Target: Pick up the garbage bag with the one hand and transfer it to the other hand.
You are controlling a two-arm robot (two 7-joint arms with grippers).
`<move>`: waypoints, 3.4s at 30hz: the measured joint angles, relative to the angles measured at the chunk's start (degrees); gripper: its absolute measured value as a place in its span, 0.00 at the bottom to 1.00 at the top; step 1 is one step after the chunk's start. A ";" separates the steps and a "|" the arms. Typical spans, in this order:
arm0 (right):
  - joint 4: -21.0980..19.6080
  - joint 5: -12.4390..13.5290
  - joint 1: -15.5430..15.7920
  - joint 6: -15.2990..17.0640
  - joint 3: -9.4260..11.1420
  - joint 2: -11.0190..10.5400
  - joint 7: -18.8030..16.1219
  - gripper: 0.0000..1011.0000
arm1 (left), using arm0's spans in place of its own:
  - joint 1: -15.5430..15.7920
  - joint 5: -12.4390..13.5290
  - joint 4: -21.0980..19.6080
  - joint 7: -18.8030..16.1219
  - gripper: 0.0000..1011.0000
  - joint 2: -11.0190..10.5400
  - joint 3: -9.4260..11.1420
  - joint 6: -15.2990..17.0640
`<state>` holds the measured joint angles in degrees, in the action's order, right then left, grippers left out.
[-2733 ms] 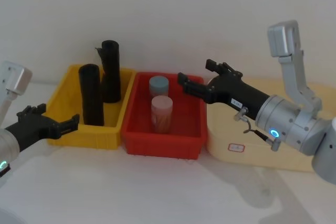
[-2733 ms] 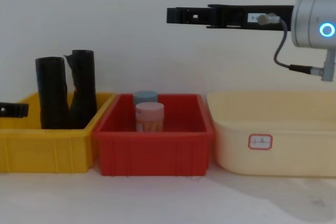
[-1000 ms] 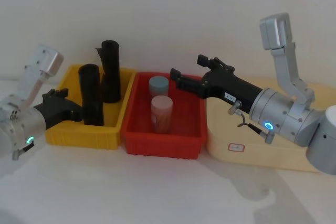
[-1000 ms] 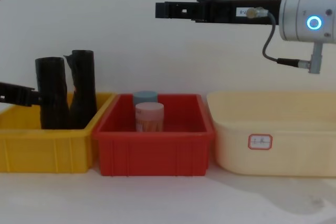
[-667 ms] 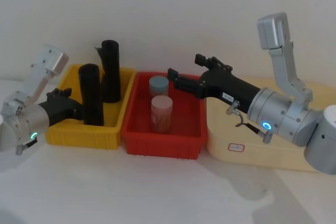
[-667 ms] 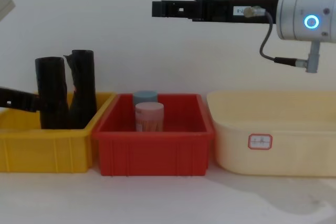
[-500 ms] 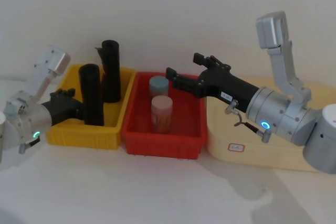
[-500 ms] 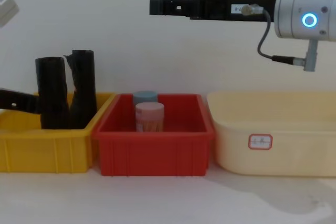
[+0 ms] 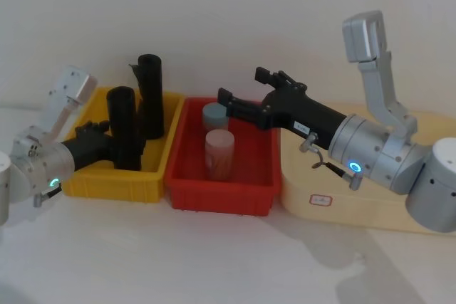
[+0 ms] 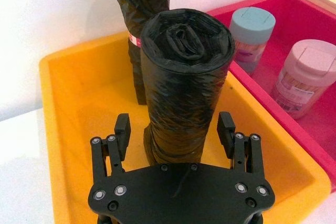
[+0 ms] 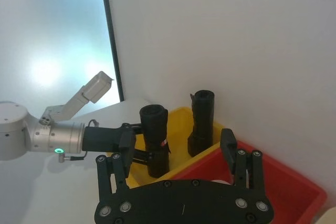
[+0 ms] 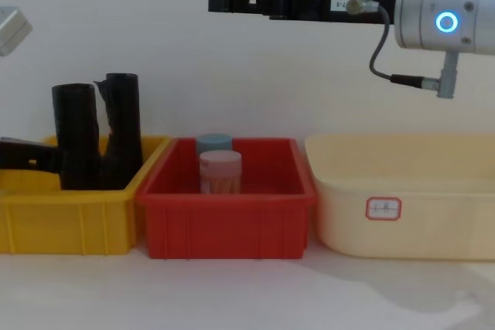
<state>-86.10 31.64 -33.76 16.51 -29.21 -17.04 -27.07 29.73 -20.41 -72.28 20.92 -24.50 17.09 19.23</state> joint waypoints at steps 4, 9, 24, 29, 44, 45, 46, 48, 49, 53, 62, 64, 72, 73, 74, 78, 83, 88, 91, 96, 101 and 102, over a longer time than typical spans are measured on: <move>0.08 0.21 -0.21 -0.22 -0.30 0.02 -0.12 0.99 | 0.06 0.24 1.36 0.06 0.99 0.31 -0.15 -2.73; 0.09 0.37 -0.34 -0.35 -0.52 -0.01 -0.17 0.99 | 0.06 0.67 2.50 0.18 0.99 0.60 -0.39 -5.60; -0.88 0.93 -0.39 -0.42 -1.07 -0.62 0.27 0.99 | -0.15 1.03 4.78 2.26 0.99 1.39 -0.94 -11.90; -1.22 1.16 -0.31 -0.46 -1.21 -0.87 0.53 0.99 | -0.25 0.86 5.19 2.94 0.99 1.65 -1.17 -13.13; -1.57 2.20 -0.03 -0.65 -1.40 -1.30 1.25 0.99 | -0.35 0.39 5.67 3.81 0.83 1.98 -1.44 -14.63; -1.56 2.26 -0.02 -0.61 -1.41 -1.33 1.31 0.99 | -0.35 0.38 5.68 3.84 0.82 1.99 -1.44 -14.68; -1.53 2.30 -0.02 -0.56 -1.42 -1.36 1.37 0.99 | -0.36 0.37 5.69 3.85 0.81 2.00 -1.45 -14.71; -1.28 2.40 -0.04 -0.36 -1.49 -1.42 1.52 0.99 | -0.37 0.35 5.72 3.92 0.73 2.01 -1.46 -14.79; -1.16 2.45 -0.07 -0.27 -1.52 -1.44 1.57 0.99 | -0.37 0.35 5.73 3.94 0.69 2.02 -1.47 -14.82; -0.28 2.65 -0.42 0.14 -1.74 -1.47 1.67 0.99 | -0.40 0.31 5.75 4.00 0.59 2.04 -1.49 -14.94; 4.87 3.33 -2.46 1.33 -2.66 -0.73 0.97 0.99 | -0.41 0.26 5.82 4.07 0.45 2.08 -1.53 -15.10; 6.85 3.59 -3.28 1.65 -3.01 -0.25 0.52 0.99 | -0.41 0.24 5.83 4.08 0.43 2.09 -1.53 -15.13; 13.68 4.42 -6.29 2.56 -4.13 1.88 -1.16 0.99 | -0.40 0.23 5.84 4.13 0.40 2.10 -1.53 -15.17; 15.22 4.50 -7.03 2.65 -4.41 2.42 -1.46 0.99 | -0.40 0.23 5.84 4.14 0.40 2.10 -1.53 -15.18; 15.90 4.56 -7.31 2.69 -4.52 2.66 -1.58 0.99 | -0.40 0.23 5.84 4.15 0.39 2.10 -1.53 -15.18; 19.55 4.59 -9.09 2.86 -5.32 3.97 -2.21 0.99 | -0.40 0.23 5.85 4.15 0.39 2.10 -1.53 -15.20; 24.72 4.11 -11.62 2.86 -6.49 5.94 -3.01 0.99 | -0.40 0.24 5.84 4.16 0.39 2.10 -1.53 -15.23; 29.25 3.29 -13.86 2.65 -7.56 7.66 -3.62 0.99 | -0.40 0.24 5.84 4.15 0.39 2.10 -1.53 -15.24; 32.21 2.62 -15.28 2.40 -8.32 8.76 -4.07 0.99 | -0.40 0.24 5.83 4.15 0.39 2.10 -1.53 -15.24; 36.61 1.67 -17.33 1.89 -9.26 10.37 -4.86 0.99 | -0.40 0.24 5.84 4.15 0.39 2.09 -1.53 -15.24; 41.51 0.64 -19.51 1.12 -10.21 12.08 -5.79 0.99 | -0.40 0.24 5.83 4.15 0.39 2.09 -1.53 -15.24; 42.98 0.32 -20.16 0.81 -10.45 12.59 -6.10 0.99 | -0.40 0.24 5.83 4.15 0.39 2.10 -1.53 -15.24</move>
<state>-43.12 31.95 -53.92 17.32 -39.66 -4.45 -33.16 29.33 -20.17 -66.44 25.07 -22.40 15.57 3.99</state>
